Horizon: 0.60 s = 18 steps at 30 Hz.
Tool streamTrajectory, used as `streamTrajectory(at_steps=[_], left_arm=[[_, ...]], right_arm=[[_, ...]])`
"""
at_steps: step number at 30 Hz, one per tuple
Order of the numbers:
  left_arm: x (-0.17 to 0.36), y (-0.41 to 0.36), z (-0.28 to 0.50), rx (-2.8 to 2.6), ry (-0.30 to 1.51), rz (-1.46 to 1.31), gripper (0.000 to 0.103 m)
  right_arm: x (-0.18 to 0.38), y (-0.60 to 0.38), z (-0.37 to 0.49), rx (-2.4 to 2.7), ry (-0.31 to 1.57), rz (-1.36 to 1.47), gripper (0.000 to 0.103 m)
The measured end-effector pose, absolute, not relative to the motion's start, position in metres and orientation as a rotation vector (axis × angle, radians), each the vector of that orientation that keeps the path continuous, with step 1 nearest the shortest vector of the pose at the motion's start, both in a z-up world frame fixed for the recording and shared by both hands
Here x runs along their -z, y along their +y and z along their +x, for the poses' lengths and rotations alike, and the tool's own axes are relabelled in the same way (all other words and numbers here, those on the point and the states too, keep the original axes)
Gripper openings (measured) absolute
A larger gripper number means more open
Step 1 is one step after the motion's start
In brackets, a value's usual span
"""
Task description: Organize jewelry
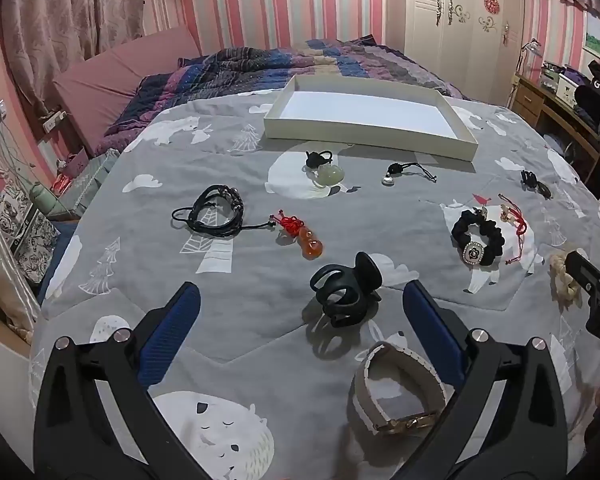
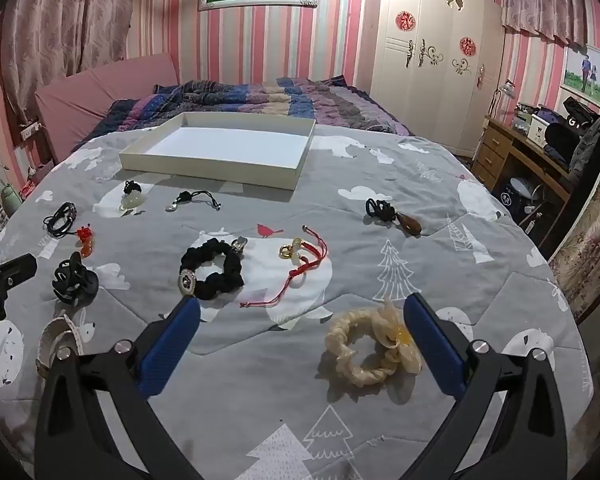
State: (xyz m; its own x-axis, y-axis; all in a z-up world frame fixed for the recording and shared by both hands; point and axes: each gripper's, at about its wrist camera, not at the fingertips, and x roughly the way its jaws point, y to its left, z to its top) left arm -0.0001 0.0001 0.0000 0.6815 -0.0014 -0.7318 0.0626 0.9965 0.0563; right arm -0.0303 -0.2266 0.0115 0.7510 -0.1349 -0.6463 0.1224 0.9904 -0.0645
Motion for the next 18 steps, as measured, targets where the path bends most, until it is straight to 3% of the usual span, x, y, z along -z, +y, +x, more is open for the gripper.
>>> streamTrajectory(at_steps=[18], left_arm=[[-0.005,0.002,-0.007,0.032,0.817,0.085,0.100]], right_arm=[[-0.011,-0.226,-0.034,0.149,0.702,-0.014,0.101]])
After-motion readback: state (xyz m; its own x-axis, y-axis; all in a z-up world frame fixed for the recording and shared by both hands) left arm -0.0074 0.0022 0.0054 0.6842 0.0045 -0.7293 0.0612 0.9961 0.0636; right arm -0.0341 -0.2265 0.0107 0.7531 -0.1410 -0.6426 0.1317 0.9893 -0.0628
